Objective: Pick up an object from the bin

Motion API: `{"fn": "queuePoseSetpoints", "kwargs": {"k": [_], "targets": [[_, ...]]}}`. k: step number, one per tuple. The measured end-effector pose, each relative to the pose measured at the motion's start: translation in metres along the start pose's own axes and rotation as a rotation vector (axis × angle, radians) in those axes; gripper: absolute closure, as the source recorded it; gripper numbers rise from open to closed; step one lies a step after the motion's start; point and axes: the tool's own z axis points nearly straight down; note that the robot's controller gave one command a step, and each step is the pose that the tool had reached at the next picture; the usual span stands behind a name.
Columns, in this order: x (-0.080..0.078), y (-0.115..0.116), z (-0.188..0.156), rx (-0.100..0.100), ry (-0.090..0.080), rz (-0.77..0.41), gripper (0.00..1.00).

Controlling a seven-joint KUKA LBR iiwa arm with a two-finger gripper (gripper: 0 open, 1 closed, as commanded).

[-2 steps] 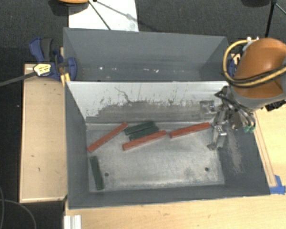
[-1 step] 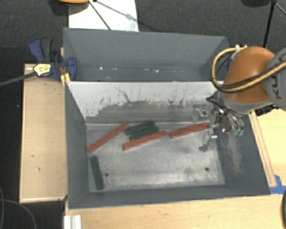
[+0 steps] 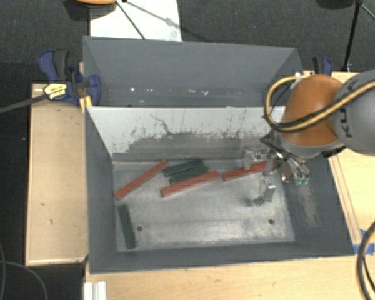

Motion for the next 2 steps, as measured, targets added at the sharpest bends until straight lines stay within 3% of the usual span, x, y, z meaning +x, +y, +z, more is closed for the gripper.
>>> {"fn": "queuePoseSetpoints", "kwargs": {"k": [1, 2], "targets": [[-0.005, 0.022, 0.015, 0.000, 0.003, -0.099, 0.00], [-0.009, 0.009, 0.015, 0.001, -0.003, 0.213, 1.00]]}}
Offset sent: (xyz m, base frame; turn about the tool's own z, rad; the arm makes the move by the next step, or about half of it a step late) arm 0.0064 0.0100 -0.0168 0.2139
